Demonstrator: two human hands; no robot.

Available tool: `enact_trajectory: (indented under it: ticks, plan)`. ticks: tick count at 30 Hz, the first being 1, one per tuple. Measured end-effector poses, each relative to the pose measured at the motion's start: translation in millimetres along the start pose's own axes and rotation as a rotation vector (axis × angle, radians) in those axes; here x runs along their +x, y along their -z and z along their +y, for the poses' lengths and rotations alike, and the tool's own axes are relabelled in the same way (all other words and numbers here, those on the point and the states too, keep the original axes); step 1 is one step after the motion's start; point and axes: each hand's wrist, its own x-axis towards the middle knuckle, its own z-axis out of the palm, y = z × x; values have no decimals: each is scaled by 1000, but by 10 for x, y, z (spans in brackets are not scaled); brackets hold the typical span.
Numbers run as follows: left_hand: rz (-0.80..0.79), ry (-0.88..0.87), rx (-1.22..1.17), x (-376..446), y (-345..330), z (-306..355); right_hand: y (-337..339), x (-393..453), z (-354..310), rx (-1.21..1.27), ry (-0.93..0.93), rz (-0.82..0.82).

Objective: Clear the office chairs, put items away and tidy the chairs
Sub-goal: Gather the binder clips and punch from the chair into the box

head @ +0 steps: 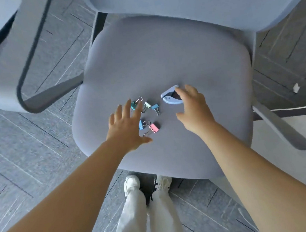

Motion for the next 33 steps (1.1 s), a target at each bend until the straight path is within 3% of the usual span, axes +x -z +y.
enact_trajectory:
  ticks: [7, 10, 18, 24, 33]
  plan:
    - [84, -76, 103, 460, -385, -52, -391, 544, 86, -111, 112, 18]
    - [249, -219, 127, 582, -468, -72, -456, 611, 162, -76, 91, 87]
    - [447, -569, 80, 880, -706, -50, -415, 626, 386, 86, -12, 179]
    - [680, -598, 18, 955, -899, 14, -451, 591, 465, 128, -40, 197]
    - [470, -454, 21, 799, -785, 189, -422, 510, 465, 155, -66, 212]
